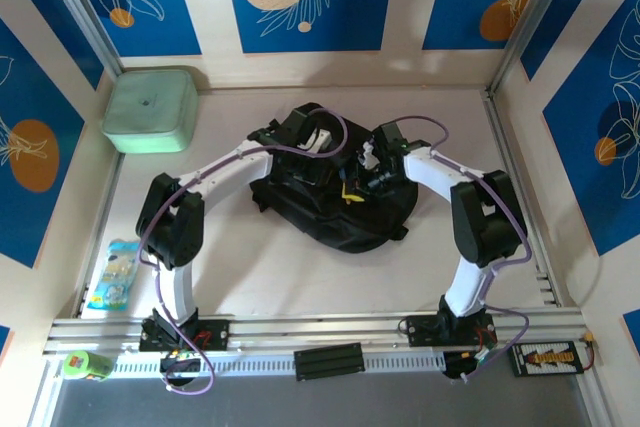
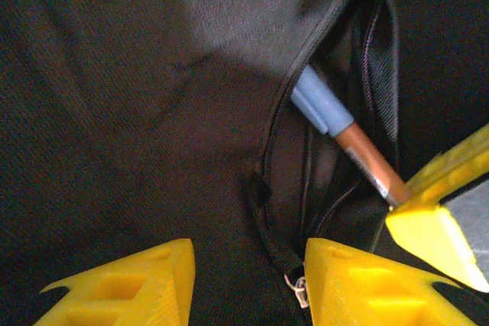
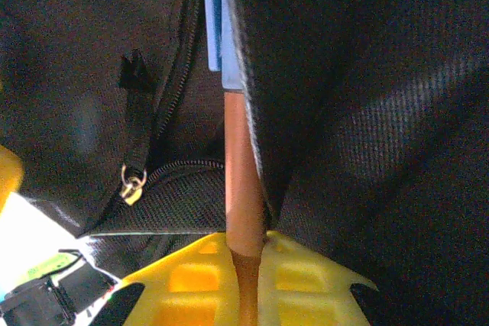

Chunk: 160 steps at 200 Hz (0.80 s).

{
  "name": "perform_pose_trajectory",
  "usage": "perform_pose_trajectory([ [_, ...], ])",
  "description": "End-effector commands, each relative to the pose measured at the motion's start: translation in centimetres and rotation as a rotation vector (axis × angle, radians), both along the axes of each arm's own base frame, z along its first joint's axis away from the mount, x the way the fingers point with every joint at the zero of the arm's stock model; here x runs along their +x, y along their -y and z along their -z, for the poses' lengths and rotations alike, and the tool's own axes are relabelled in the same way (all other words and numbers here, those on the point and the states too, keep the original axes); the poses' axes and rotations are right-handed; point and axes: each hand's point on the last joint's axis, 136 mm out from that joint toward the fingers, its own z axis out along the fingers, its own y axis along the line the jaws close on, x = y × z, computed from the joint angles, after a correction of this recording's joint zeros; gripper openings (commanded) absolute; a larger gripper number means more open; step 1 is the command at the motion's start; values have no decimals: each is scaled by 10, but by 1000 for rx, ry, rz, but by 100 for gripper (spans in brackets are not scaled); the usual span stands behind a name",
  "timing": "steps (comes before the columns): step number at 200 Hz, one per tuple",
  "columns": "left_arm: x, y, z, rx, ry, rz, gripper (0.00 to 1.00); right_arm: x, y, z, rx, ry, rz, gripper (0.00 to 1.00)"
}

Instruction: Pack books, pencil case, and school supplies into a backpack

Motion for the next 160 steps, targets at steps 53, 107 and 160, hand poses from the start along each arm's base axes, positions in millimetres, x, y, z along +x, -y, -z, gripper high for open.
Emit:
perform_pose_trajectory([
  [53, -37, -3, 7, -121, -90, 16, 34, 43, -19, -39, 151, 24, 69, 4],
  [107, -42, 7, 11, -173, -110, 50, 30, 61, -35, -38, 209, -86, 201, 10],
  [160, -38, -6, 11, -129, -94, 8, 29, 57, -16, -30, 21, -35, 236, 39],
])
